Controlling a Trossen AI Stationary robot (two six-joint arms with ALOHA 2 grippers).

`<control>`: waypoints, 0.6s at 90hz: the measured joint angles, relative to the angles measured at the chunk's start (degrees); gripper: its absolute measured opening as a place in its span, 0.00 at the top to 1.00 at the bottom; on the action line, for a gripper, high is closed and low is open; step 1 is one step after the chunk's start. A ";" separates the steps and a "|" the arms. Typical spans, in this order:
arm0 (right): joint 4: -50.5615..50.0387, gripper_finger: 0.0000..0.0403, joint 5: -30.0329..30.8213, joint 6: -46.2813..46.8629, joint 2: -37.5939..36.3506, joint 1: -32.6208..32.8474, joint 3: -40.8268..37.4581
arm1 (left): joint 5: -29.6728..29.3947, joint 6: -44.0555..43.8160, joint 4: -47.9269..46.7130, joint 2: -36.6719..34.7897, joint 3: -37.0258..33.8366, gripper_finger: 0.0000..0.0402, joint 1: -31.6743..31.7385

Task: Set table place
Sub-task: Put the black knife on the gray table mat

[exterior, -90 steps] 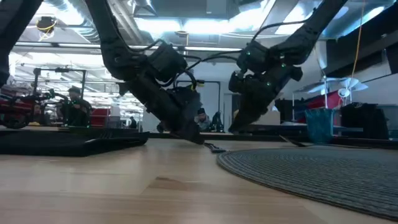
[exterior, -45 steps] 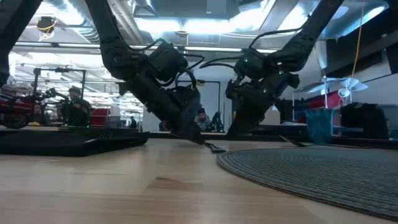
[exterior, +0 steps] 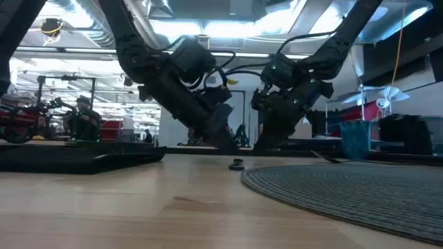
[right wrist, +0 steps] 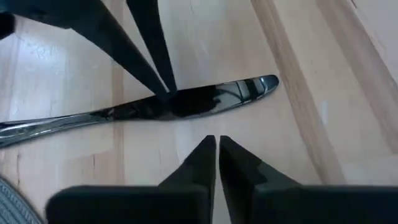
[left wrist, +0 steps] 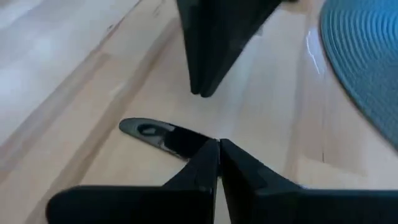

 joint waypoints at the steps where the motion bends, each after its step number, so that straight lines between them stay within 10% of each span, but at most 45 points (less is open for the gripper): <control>1: 0.00 0.99 0.00 -0.01 0.00 0.00 0.00 | -0.01 -0.63 -0.22 0.00 0.01 1.00 0.10; 54: 0.02 1.00 1.07 0.09 0.00 0.00 0.00 | 4.91 -8.69 -3.77 -0.01 -0.01 1.00 2.68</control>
